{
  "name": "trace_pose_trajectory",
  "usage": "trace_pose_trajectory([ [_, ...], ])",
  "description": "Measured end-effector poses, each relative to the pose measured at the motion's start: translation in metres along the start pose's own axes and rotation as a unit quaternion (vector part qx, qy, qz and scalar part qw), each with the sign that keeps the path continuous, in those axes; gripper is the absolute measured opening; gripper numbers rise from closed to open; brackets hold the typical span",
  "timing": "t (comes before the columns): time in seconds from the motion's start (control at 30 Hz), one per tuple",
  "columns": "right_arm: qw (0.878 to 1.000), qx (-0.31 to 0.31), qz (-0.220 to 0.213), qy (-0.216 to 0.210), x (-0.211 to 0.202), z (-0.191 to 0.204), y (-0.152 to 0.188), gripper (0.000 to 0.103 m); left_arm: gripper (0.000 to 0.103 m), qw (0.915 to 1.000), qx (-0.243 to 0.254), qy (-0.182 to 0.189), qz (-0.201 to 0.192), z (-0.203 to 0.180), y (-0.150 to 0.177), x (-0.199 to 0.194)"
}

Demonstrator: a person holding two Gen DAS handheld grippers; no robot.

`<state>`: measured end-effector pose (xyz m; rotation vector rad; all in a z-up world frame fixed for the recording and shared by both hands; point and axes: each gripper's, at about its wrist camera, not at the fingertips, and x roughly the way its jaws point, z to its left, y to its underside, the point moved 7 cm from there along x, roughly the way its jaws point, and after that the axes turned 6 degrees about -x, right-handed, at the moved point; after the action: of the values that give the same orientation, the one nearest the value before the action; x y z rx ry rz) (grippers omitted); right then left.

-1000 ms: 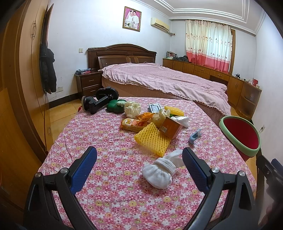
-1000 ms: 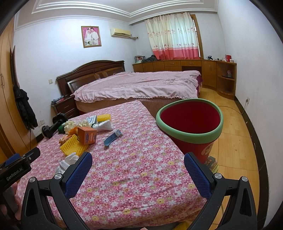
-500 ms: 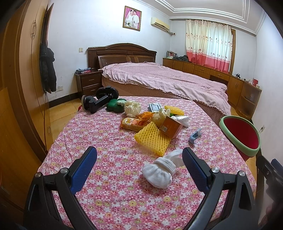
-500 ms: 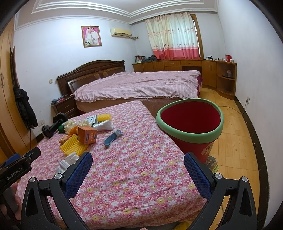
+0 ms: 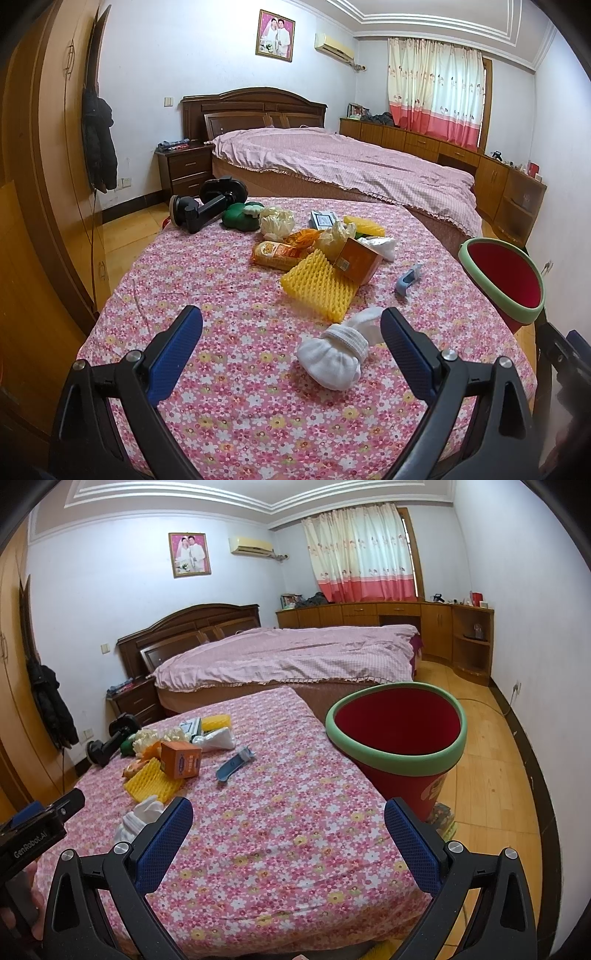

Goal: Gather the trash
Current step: 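Grasp the white sock with the left gripper and lift it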

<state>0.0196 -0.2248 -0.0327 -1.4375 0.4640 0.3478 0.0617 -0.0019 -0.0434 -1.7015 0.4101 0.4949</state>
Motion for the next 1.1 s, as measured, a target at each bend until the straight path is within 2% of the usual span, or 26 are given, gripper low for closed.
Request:
trace_pose_trajectory([
  [0.27,1.000,0.007,0.002,0.006,0.001,-0.005,0.002,0.103,0.097,0.9991,-0.006,-0.004,0.042,0.006,0.014,0.019],
  [0.53,1.000,0.011,0.017,0.008,0.008,-0.009,0.008,0.103,0.096,0.9953,-0.003,0.015,0.095,0.000,0.035,0.045],
  [0.83,0.999,0.019,0.039,0.010,0.020,-0.016,0.016,0.103,0.075,0.9892,0.002,0.041,0.141,-0.011,0.051,0.070],
  [0.93,0.999,0.018,0.046,0.008,0.024,-0.016,0.018,0.103,0.067,0.9855,-0.006,0.066,0.156,-0.014,0.054,0.077],
  [1.1,0.998,0.012,0.054,0.004,0.031,-0.011,0.020,0.103,0.036,0.9784,-0.006,0.111,0.174,-0.024,0.062,0.079],
])
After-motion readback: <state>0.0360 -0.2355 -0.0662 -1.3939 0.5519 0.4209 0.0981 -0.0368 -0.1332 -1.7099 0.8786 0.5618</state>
